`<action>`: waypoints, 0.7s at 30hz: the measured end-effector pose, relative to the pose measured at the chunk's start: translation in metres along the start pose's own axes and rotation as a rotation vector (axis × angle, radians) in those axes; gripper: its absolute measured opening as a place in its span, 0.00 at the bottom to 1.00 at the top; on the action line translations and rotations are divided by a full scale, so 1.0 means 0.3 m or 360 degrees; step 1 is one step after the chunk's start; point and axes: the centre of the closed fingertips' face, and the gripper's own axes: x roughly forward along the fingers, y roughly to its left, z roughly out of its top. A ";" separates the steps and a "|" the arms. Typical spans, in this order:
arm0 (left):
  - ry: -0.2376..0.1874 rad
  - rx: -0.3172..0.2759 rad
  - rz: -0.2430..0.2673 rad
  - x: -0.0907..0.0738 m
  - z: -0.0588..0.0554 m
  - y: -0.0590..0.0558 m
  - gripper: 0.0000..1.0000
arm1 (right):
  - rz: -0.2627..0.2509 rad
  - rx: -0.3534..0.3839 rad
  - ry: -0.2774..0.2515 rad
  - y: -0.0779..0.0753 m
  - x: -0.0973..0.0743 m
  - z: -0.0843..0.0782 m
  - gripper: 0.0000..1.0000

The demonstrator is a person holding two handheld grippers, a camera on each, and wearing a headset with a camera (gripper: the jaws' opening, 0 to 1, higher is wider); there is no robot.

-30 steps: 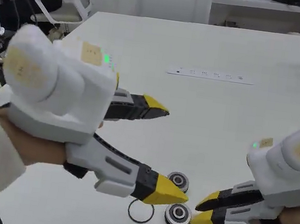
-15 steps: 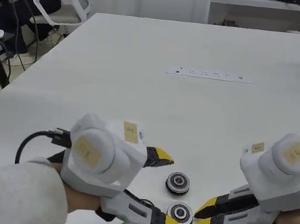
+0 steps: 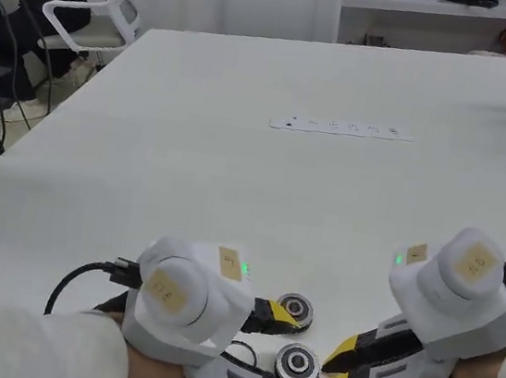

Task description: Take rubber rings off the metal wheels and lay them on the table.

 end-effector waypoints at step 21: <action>-0.0006 0.0006 -0.0001 0.019 -0.021 0.010 0.15 | -0.0022 -0.0180 -0.0010 0.002 0.022 0.005 0.20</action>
